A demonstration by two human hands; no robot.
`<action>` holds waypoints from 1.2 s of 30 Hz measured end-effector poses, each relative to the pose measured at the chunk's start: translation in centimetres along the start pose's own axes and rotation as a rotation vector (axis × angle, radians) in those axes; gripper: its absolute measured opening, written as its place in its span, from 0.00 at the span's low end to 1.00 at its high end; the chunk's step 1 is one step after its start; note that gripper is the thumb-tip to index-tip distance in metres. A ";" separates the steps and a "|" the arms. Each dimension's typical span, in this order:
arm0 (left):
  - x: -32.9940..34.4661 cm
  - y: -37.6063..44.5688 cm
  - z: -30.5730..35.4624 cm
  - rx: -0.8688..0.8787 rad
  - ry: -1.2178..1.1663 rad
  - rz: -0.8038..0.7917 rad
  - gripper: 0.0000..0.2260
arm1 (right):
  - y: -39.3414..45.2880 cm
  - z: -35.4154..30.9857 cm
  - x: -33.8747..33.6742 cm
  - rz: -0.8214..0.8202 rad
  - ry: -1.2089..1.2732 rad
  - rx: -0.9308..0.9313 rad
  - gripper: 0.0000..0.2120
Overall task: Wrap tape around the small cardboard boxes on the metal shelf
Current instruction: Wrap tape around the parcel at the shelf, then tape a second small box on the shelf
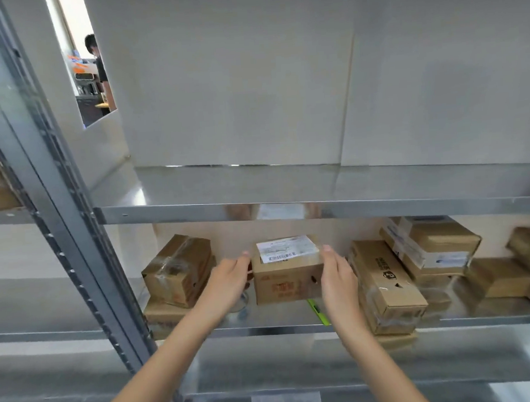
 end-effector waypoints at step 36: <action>-11.7 11.8 9.7 0.004 -0.188 0.279 0.21 | 14.0 -11.1 13.5 -0.234 -0.085 -0.035 0.21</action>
Point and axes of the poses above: each hand's wrist, its own y-axis towards the middle knuckle, its own x-axis out of the palm, z = x × y, the point moved 10 cm from there along y, towards the middle knuckle, and after that the axes turned 5 degrees about -x, right-handed, at the moved point
